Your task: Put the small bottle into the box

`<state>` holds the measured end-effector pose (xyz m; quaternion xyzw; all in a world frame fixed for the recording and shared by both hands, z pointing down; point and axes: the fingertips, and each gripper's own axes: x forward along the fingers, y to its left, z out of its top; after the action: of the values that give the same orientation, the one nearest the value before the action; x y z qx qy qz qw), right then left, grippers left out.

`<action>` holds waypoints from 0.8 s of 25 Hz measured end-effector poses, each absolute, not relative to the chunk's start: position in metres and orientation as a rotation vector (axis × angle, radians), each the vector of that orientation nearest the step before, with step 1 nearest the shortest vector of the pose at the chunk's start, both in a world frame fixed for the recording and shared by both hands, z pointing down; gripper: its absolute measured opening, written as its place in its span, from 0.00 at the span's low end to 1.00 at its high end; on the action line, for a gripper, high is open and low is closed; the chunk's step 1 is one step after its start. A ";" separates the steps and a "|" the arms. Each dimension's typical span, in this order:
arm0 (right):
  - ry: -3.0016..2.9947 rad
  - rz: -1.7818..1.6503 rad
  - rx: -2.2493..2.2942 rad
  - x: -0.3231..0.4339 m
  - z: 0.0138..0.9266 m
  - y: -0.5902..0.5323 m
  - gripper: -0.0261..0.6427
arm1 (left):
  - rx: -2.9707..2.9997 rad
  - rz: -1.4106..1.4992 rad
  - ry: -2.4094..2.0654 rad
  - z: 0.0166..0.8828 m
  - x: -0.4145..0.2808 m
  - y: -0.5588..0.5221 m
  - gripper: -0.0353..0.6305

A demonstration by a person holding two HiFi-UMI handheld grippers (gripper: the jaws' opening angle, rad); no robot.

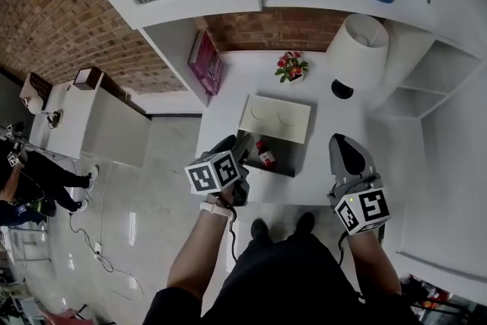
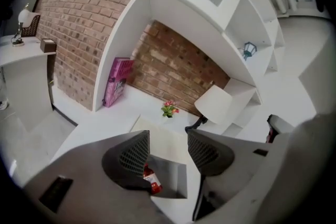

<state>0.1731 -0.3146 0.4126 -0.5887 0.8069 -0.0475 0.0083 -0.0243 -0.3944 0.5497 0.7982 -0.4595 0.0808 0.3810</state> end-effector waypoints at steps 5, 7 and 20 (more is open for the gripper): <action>2.543 -0.094 -1.810 0.162 0.397 -0.312 0.04 | 2.208 0.190 -1.242 0.496 -0.030 -0.385 0.39; 2.562 -0.077 -1.799 0.158 0.391 -0.312 0.04 | 2.277 0.183 -1.259 0.474 -0.031 -0.380 0.39; 2.611 0.098 -1.748 0.136 0.344 -0.300 0.03 | 2.713 -0.019 -1.405 0.351 -0.023 -0.333 0.33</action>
<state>0.1363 -0.2998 0.3438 -0.5559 0.8306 0.0311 -0.0009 -0.0230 -0.3331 0.3514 0.8871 -0.4596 -0.0062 0.0432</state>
